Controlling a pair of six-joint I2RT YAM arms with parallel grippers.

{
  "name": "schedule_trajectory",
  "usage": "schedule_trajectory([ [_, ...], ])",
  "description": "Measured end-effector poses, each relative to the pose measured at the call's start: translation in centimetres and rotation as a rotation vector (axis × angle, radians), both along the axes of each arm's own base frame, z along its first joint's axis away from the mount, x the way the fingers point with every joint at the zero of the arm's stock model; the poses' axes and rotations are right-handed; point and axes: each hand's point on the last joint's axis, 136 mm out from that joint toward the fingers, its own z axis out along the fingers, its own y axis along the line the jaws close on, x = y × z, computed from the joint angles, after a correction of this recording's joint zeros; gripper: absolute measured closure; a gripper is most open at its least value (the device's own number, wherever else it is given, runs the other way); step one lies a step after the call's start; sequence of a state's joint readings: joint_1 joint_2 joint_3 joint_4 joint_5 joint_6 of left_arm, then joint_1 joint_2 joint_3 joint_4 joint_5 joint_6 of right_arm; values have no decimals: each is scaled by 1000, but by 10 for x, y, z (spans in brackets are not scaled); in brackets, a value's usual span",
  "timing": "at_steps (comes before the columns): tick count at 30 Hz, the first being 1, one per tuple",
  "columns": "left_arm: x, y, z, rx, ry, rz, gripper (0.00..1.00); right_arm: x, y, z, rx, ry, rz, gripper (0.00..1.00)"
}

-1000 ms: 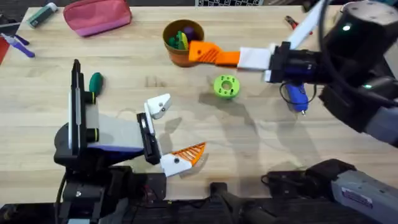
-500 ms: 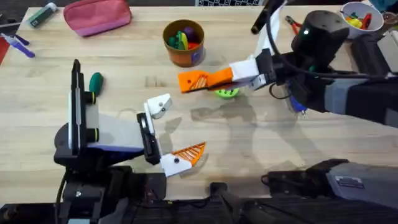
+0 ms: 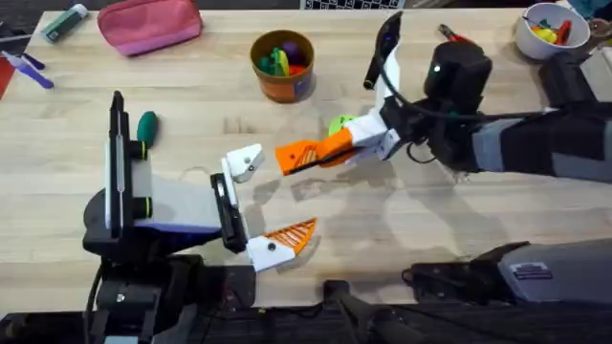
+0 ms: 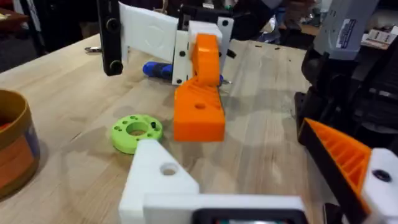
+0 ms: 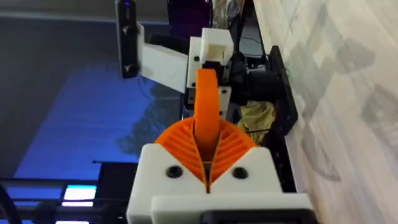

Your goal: Pick up the gripper from the table and insert it into the empty holder that is missing its gripper. Then pick up a screw, insert it into the mounting hole, and use the screwdriver to tighten it. Finally, clean up the table by picking up the vegetable and placing it into the bucket.

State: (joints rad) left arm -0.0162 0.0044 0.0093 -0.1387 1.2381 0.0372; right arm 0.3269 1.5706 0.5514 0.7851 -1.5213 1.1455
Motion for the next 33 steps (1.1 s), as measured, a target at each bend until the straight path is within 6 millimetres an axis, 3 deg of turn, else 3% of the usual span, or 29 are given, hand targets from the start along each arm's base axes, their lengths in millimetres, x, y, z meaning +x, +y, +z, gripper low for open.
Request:
schedule_trajectory([
  [12, 0, 0, 0, 0, 0, 0, 15, -4, 10, -24, 3, -35, 25, 992],
  [26, 0, 0, 0, 0, 0, 0, 14, -12, 19, -31, -2, -92, -15, 992],
  [33, 0, 0, 0, 0, 0, 0, 13, -17, 15, -11, 29, -127, -74, 992],
])
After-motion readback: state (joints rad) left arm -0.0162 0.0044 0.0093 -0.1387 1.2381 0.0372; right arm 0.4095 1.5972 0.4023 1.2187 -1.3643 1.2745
